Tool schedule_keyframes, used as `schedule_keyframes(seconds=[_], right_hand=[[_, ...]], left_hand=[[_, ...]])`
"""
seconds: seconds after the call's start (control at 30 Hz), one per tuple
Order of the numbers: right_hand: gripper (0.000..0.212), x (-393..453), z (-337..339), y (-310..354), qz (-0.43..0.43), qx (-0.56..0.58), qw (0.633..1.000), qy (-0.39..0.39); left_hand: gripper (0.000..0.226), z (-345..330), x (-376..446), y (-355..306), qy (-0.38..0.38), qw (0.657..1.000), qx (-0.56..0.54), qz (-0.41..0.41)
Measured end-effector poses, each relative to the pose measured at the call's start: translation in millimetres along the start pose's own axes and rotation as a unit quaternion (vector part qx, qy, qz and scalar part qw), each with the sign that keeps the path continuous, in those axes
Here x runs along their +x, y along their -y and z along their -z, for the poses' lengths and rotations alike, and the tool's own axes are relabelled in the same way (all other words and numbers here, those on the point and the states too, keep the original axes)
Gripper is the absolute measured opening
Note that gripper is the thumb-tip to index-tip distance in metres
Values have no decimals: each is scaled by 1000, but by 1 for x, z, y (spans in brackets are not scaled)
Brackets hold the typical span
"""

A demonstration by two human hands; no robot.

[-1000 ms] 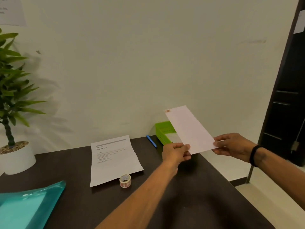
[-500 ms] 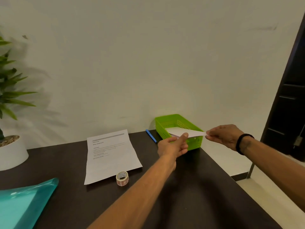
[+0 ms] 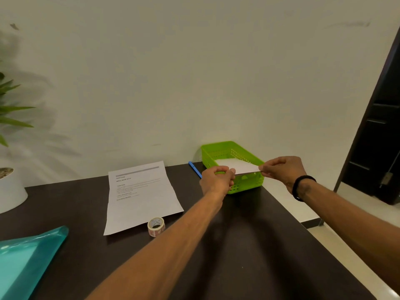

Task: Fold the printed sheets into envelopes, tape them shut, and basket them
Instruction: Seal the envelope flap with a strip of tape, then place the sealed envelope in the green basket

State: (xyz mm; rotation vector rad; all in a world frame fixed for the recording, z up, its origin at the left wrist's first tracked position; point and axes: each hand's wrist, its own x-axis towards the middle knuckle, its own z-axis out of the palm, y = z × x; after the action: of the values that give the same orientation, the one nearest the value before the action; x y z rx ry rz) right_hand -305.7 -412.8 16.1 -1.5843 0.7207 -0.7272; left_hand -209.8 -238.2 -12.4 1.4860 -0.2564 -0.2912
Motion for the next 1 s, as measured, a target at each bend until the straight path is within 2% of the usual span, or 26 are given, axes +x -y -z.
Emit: schedule_keyframes(seconds=[0.37,0.5,0.67,0.87,1.0], right_hand=[[13,3,-8,7,119,-57,989,-75],[11,8,-11,5,126,-50,988,-71],[10,12,-11,-2,116,-115,986,-44],[10,9,-13,-12,202,-282,937,-42],[13,2,-18,-20,239,-318,915,-69]], left_hand=[[9,1,7,-4,-1,986,81,-148],[9,4,10,1,-9,979,97,-180],[9,9,16,9,5,971,148,-188],[14,15,21,8,37,954,222,-200],[13,30,17,11,29,949,244,-195]])
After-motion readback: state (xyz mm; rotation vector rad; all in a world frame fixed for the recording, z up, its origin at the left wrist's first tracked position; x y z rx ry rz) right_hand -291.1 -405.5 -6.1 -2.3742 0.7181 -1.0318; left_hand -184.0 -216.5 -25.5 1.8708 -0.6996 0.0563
